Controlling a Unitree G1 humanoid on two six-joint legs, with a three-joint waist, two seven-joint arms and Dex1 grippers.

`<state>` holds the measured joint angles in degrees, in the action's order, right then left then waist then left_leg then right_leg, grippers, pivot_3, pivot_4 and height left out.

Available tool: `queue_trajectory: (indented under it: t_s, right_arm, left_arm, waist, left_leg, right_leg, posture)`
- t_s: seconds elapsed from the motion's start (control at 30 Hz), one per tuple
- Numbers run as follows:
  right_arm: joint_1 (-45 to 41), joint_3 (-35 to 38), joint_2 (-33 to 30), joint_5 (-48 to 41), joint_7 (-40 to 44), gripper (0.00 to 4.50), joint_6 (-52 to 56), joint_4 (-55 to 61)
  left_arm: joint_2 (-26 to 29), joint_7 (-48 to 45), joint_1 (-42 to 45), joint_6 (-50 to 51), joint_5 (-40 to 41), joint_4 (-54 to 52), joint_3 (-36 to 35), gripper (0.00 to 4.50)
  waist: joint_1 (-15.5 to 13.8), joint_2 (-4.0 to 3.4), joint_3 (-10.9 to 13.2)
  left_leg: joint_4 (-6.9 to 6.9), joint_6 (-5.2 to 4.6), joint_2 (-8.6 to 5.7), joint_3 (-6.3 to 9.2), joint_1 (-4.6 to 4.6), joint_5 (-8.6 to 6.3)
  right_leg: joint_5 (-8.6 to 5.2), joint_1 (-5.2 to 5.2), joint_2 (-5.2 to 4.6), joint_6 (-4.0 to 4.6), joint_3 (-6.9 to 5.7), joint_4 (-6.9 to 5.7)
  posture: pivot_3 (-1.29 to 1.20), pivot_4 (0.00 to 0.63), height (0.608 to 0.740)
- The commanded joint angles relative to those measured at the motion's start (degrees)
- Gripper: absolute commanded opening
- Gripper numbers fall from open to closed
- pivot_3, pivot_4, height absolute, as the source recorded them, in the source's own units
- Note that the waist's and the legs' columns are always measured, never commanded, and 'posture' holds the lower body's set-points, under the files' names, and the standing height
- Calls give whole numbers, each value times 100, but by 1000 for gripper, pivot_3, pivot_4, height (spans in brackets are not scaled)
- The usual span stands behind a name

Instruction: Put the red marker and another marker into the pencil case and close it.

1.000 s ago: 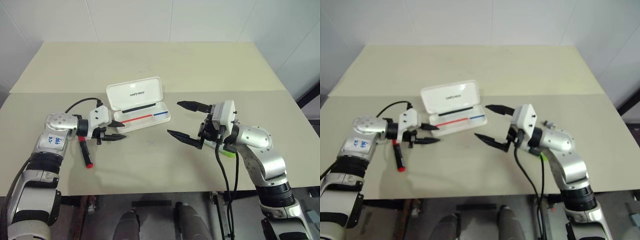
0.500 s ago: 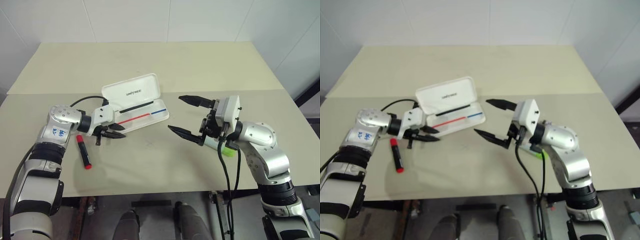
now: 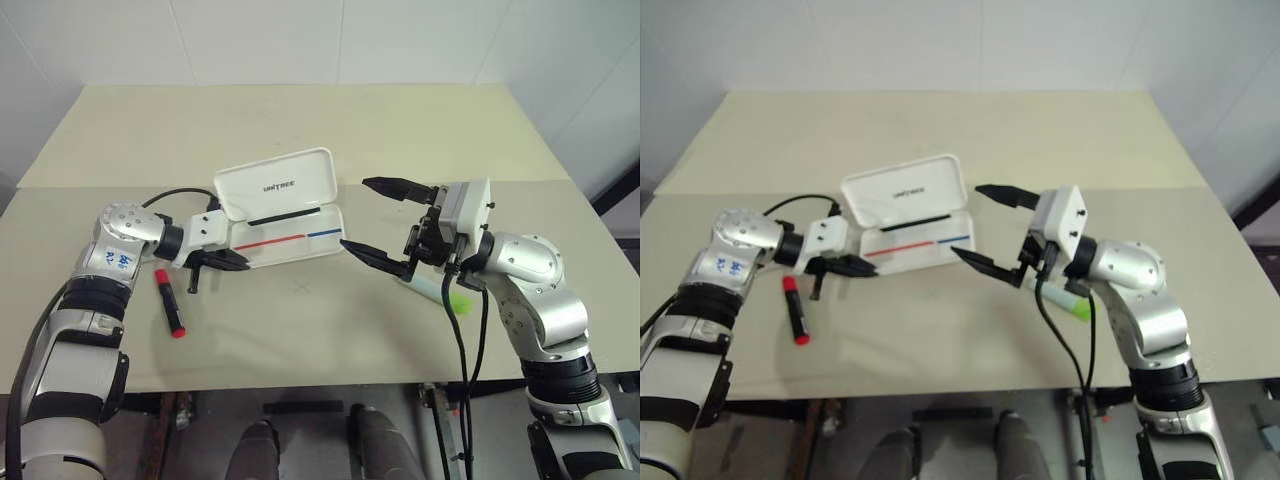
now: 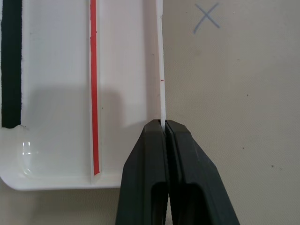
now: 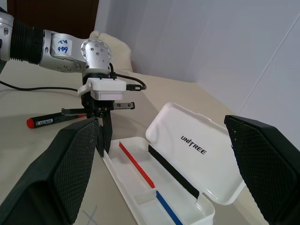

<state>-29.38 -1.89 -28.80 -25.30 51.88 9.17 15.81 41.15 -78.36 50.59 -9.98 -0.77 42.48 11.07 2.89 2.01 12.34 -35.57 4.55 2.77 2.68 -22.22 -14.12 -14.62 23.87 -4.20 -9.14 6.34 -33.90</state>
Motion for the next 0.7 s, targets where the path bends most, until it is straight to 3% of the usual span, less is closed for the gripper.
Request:
queue_trajectory:
  t_s: [0.03, 0.4, 0.7]
  right_arm:
    - [-80, 175, -93, -130, 27, 4500, 7, 205]
    - [20, 214, -150, -162, 34, 4500, 74, 262]
    - [349, 314, -333, -298, -86, 4500, 284, 681]
  left_arm:
    - [-101, -72, -136, 177, 223, -526, -106, 31]
    - [151, -445, -993, 1352, 656, -2685, -93, 31]
    - [338, -395, -1519, 2332, 592, -3637, 52, 31]
  waist:
    - [-13, 0, 0]
    - [11, 0, 1]
    - [19, 0, 1]
  left_leg:
    - [0, 0, 0, 0, -2, 0]
    - [2, -3, 0, 0, -8, -3]
    - [0, -3, 0, 1, -5, -3]
  right_leg:
    - [0, 0, 0, -1, 0, 2]
    - [-4, 4, 0, -3, 0, 4]
    - [-7, 4, 0, 2, 1, 1]
  posture:
    - [0, 150, 740]
    - [0, 150, 740]
    - [0, 150, 740]
